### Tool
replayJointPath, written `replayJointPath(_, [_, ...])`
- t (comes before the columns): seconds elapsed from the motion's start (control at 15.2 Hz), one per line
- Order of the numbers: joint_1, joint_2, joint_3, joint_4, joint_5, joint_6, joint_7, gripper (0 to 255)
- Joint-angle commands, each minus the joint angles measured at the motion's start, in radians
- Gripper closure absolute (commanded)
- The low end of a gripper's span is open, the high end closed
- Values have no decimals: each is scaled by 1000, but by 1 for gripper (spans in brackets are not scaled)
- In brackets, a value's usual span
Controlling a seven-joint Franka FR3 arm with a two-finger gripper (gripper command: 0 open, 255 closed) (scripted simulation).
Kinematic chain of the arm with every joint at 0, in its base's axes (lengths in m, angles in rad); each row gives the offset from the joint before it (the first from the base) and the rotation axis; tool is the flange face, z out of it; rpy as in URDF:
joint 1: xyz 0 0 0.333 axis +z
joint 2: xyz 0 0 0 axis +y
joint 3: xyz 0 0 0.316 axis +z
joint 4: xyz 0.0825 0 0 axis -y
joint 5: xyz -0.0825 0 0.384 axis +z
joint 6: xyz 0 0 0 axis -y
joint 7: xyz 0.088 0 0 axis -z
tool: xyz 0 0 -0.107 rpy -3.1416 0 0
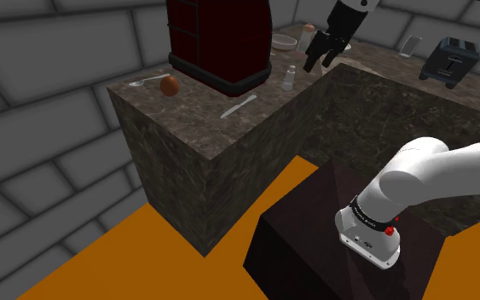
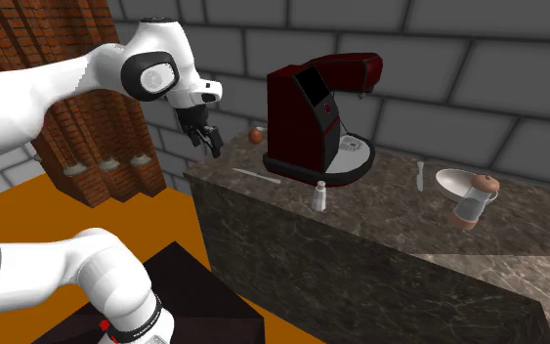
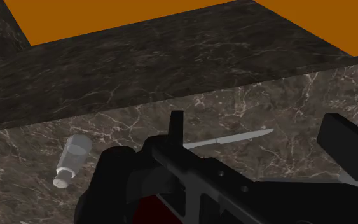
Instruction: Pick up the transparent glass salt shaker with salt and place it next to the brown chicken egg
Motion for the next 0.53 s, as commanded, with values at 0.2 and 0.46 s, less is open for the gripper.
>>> replayJointPath(0.2, [-23, 66, -28, -5, -25, 71, -26, 0])
replayJointPath(0.46, [-53, 165, -65, 3, -54, 161, -57, 0])
